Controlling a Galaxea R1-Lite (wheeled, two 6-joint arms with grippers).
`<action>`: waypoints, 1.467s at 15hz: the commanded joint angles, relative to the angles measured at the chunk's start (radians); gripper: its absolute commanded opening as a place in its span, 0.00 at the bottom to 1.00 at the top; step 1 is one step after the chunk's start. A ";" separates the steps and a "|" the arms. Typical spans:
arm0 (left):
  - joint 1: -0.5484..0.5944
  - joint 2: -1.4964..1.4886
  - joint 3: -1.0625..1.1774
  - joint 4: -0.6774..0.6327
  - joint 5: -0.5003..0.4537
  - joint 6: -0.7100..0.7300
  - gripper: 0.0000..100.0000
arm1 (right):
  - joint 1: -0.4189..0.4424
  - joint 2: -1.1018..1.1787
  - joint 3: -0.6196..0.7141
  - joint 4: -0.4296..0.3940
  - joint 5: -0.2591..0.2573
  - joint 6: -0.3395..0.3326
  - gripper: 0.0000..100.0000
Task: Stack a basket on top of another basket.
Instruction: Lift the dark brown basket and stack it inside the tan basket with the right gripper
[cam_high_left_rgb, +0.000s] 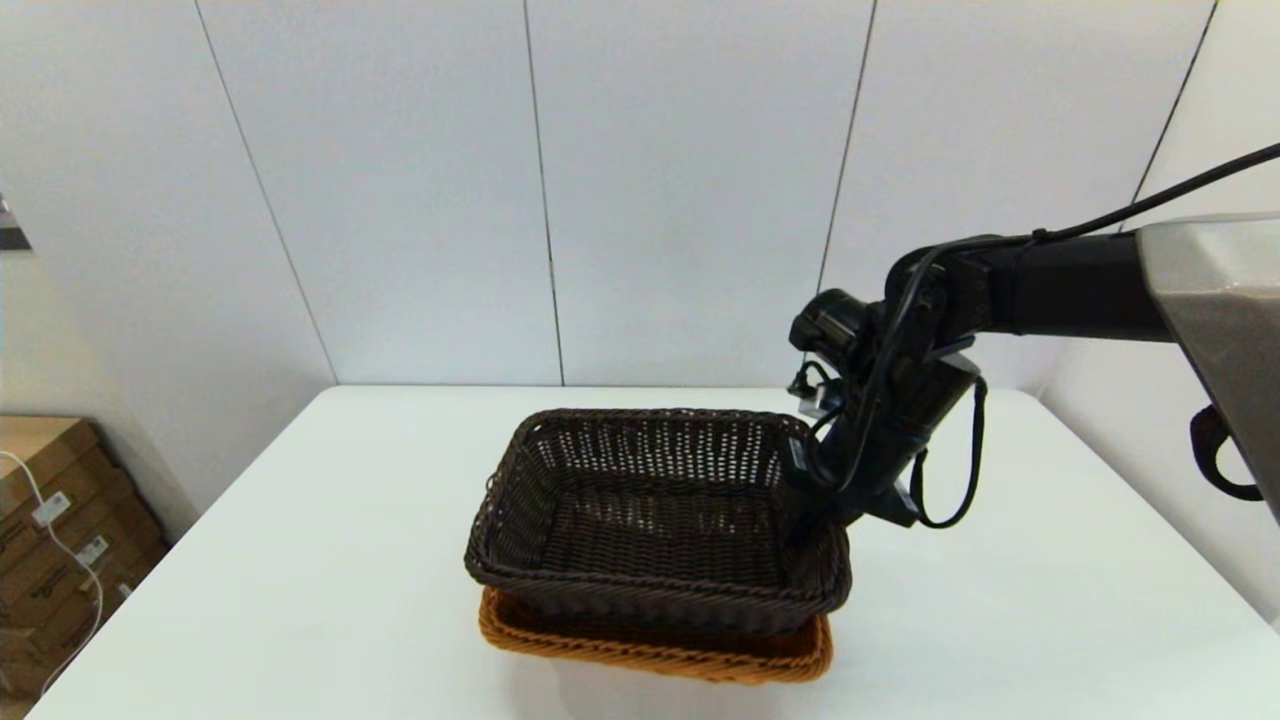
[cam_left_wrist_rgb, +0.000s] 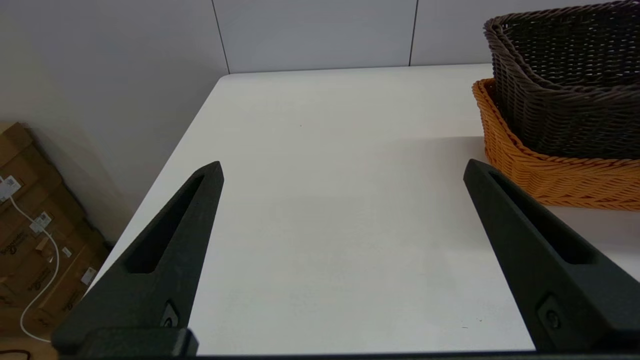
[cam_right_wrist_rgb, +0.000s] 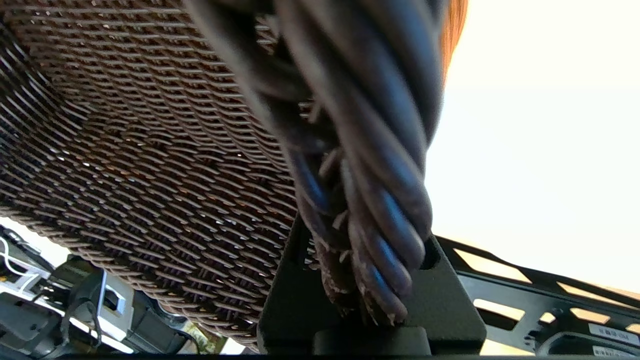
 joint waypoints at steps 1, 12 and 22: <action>0.000 0.001 0.005 0.000 0.000 0.000 1.00 | 0.001 0.000 0.012 0.006 0.001 0.003 0.00; 0.000 0.001 0.005 0.000 0.002 0.002 1.00 | 0.004 0.008 0.012 0.005 0.017 0.004 0.00; 0.000 0.001 0.005 0.000 0.000 0.003 1.00 | -0.005 -0.038 0.008 0.000 0.011 0.003 1.00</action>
